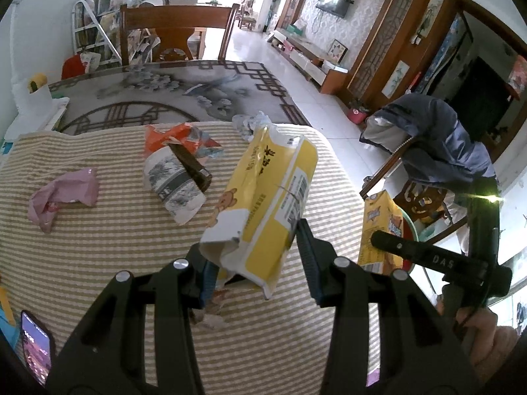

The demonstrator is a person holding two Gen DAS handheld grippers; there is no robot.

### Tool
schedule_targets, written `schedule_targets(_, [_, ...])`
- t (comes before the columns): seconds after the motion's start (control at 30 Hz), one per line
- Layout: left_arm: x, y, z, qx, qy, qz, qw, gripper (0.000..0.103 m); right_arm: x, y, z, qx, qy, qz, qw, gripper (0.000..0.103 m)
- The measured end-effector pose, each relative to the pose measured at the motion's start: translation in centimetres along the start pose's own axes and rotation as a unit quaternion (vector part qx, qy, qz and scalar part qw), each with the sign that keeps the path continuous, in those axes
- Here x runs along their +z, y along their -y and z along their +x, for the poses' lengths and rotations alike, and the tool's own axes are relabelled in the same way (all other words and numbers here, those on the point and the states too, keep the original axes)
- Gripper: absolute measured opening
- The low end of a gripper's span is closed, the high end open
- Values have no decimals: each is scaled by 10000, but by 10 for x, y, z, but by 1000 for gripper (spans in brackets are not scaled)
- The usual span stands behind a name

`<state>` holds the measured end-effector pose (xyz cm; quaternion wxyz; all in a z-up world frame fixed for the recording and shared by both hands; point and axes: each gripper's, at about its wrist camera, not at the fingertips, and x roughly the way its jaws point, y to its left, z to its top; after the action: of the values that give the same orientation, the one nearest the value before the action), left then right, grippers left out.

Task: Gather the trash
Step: 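Carry the tissue pack and iced-tea carton to the red bin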

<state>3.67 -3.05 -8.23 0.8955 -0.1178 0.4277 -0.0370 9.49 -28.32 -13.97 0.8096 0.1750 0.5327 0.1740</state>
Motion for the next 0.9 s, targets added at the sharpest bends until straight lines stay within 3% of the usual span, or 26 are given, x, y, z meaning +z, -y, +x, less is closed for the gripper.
schedule_targets(0.4, [7,38,25,40,-91,-21,9999,42,29,35,-12,131,49,4,9999,68])
schedule_targets(0.9, [16,138,58,-243,-253,550,9979,42,41,127,-52,56,319,601,9977,68])
